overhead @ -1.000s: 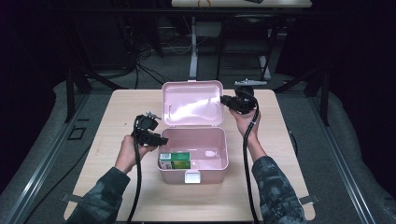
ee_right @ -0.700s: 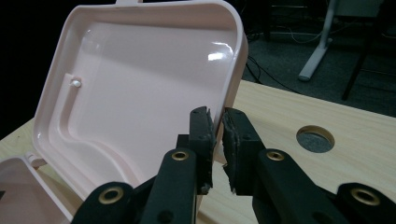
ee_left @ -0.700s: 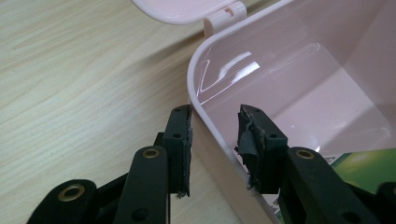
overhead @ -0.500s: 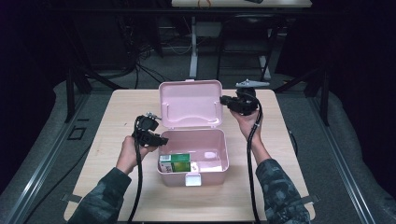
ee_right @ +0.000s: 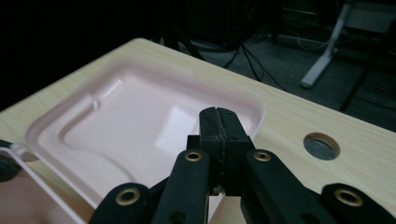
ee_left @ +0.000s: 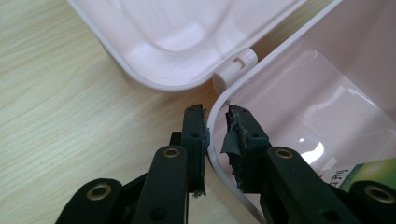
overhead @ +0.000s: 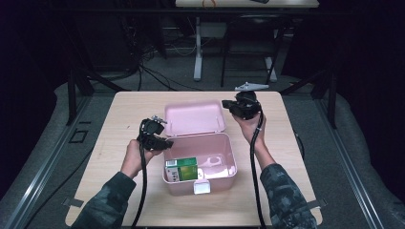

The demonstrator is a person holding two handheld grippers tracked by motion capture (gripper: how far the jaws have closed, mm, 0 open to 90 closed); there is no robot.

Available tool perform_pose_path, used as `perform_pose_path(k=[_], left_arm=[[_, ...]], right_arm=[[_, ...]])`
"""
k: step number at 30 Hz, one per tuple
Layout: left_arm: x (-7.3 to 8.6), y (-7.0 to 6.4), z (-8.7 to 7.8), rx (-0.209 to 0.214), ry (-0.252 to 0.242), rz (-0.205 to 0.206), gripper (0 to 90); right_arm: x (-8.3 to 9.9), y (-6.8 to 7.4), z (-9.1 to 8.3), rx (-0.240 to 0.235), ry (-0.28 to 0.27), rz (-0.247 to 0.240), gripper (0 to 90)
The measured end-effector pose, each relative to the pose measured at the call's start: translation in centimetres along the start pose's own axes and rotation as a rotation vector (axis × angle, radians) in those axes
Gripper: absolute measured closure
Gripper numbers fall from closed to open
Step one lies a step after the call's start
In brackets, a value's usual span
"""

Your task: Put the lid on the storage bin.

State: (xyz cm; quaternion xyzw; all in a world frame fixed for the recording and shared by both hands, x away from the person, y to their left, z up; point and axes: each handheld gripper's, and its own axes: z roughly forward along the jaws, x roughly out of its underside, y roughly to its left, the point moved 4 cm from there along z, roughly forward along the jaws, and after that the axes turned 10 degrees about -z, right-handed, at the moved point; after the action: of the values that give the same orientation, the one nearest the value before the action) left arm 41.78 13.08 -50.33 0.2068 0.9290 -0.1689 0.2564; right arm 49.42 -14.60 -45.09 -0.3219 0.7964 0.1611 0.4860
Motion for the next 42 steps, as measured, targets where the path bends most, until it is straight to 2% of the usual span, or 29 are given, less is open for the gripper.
perform_pose_path(k=[1,3,4,5,10,18,25,30,35,42], left_arm=[[0.0,0.0,0.0,0.000,-0.001,-0.003,77.6],[0.1,0.0,0.1,0.006,0.004,0.000,77.4],[0.1,0.0,0.1,0.006,0.004,0.000,77.3],[0.1,0.1,0.2,0.009,0.007,0.000,77.3],[0.2,0.1,0.3,0.010,0.006,0.003,77.4],[0.3,0.1,0.4,0.011,0.000,0.013,77.5],[0.0,0.3,0.6,0.015,0.007,0.029,77.8],[-0.1,0.4,0.7,0.025,0.009,0.036,77.8],[-0.2,0.4,0.7,0.027,0.012,0.044,77.8],[-0.1,0.2,0.7,0.033,0.009,0.044,77.4]], right_arm=[[0.2,-0.1,0.4,0.009,0.011,0.005,90.0],[0.8,-0.7,1.1,0.015,0.033,0.047,88.9],[0.8,-0.7,1.1,0.015,0.033,0.047,88.9],[1.6,-1.1,2.0,0.015,0.073,0.078,84.8],[3.0,-1.7,3.9,0.022,0.149,0.136,77.4],[4.1,-1.8,6.6,0.018,0.213,0.167,73.6],[3.8,-2.3,7.8,0.039,0.251,0.176,73.7],[4.2,-2.3,8.6,0.044,0.283,0.196,70.0],[4.5,-2.2,8.6,0.049,0.276,0.213,73.6],[3.9,-1.7,7.8,0.105,0.219,0.181,77.1]])
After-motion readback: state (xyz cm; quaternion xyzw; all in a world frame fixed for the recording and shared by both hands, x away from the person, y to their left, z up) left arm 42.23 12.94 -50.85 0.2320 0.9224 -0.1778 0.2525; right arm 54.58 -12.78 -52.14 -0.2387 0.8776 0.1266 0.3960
